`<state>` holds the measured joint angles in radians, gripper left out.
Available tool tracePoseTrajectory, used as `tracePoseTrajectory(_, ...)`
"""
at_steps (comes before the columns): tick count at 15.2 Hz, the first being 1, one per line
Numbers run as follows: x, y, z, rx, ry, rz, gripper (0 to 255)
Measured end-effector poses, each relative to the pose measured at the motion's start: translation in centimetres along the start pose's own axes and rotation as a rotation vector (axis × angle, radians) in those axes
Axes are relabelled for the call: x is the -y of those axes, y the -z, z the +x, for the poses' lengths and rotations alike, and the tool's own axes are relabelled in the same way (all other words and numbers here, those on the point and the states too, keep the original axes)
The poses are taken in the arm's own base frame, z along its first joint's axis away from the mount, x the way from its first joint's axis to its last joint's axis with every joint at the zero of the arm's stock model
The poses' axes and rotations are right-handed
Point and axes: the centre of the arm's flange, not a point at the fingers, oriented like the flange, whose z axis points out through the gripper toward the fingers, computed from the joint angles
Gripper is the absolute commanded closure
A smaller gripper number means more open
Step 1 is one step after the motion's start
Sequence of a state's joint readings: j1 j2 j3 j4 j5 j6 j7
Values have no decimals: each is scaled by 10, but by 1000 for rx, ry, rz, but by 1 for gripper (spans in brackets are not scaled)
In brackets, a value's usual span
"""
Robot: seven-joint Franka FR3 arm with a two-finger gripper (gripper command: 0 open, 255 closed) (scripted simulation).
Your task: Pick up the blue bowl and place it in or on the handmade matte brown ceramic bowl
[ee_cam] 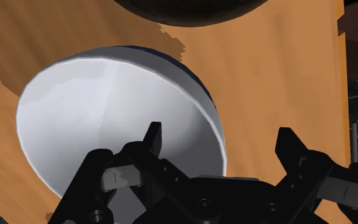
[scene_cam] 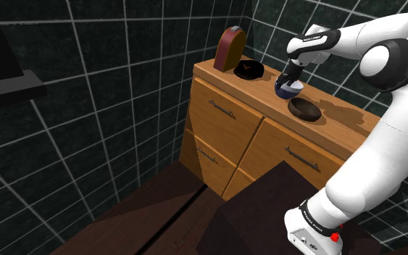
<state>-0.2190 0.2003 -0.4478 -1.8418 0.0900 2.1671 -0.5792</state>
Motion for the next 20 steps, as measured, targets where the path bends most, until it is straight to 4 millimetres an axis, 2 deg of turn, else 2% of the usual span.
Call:
tracePoseTrajectory(1, 0, 0, 0, 0, 0, 0, 255)
tracePoseTrajectory(11, 0, 0, 0, -1, 0, 0, 255)
tracePoseTrajectory(20, -4, 42, 5, 0, 0, 0, 255)
